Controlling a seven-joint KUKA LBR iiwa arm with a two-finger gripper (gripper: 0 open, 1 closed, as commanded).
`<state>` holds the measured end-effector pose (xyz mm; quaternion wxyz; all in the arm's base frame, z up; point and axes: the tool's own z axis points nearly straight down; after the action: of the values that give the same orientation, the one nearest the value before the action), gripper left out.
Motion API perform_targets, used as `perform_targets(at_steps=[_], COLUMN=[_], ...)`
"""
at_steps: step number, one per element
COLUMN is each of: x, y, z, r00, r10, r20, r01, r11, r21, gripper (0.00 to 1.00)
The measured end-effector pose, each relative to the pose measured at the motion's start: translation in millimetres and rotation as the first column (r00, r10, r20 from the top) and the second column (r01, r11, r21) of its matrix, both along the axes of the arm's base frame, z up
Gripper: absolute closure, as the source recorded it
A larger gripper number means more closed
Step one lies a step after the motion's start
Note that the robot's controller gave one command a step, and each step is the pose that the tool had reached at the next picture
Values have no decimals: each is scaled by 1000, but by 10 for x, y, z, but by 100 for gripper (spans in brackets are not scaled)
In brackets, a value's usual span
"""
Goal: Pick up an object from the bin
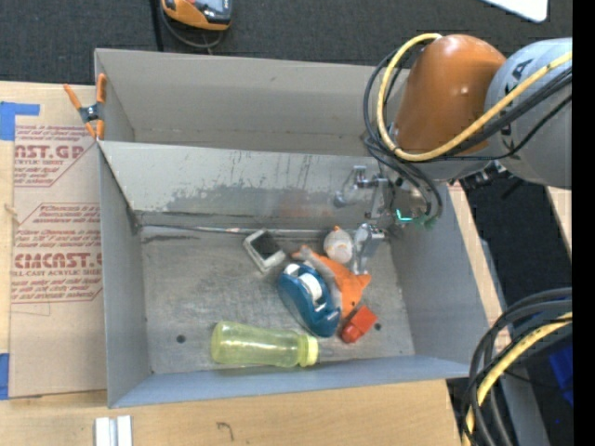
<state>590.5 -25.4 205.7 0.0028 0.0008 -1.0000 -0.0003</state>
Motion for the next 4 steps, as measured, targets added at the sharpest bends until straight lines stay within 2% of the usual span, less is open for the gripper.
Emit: perform_targets(at_steps=[1,2,3,4], x=[15,-218,-567,-530], y=[0,271,116,-518], z=[50,-404,-697,-994], r00=[1000,999,1000,997], r10=[0,-34,-15,81], r20=[8,14,2,10], r01=[0,34,15,-81], r11=[1000,999,1000,997], r21=[0,0,4,-1], gripper=[0,0,0,0])
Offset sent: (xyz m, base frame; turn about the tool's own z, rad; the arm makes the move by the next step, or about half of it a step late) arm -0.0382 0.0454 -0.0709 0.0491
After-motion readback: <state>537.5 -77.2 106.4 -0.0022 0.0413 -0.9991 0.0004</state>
